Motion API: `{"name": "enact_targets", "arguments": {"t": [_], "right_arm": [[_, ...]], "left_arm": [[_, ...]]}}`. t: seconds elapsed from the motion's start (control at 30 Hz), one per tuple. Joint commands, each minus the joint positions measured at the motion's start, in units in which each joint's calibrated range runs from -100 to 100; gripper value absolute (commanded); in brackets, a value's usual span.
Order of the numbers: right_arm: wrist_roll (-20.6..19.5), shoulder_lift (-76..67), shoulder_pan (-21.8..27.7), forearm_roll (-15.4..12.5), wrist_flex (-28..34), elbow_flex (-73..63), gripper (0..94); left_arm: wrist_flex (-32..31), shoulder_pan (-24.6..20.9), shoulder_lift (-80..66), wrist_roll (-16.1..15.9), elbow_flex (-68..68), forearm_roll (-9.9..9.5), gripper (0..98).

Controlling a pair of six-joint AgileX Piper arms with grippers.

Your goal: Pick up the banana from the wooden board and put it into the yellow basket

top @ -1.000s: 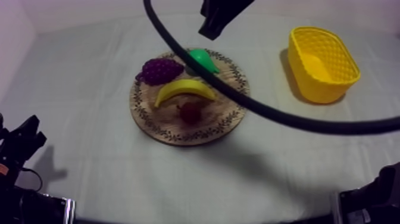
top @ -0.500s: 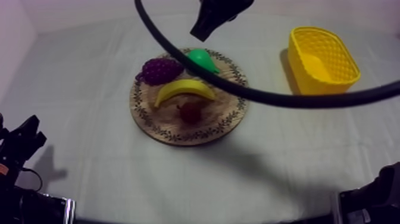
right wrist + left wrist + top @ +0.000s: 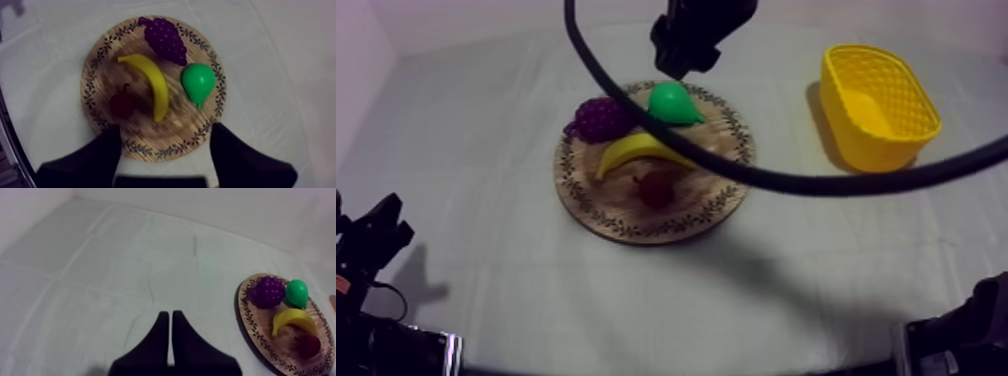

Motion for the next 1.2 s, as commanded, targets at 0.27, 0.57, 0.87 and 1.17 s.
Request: {"name": "enact_targets", "arguments": {"t": [0.27,0.57,0.87,1.17], "right_arm": [[0.4,4.3,0.4,-0.1,-2.6,0.8,57.9],[0.7,12.2,1.2,-0.3,-5.6,-0.3,57.1],[2.0,23.6,2.4,-1.8,-5.9,-7.0,56.2],[3.1,32.2,2.6,-2.6,-7.2,-11.2,55.5]], "left_arm": [[0.0,0.0,0.0,0.0,0.0,0.00,0.0],[0.0,0.0,0.0,0.0,0.0,0.00,0.0],[0.0,0.0,0.0,0.0,0.0,0.00,0.0],[0.0,0.0,0.0,0.0,0.0,0.00,0.0]]}}
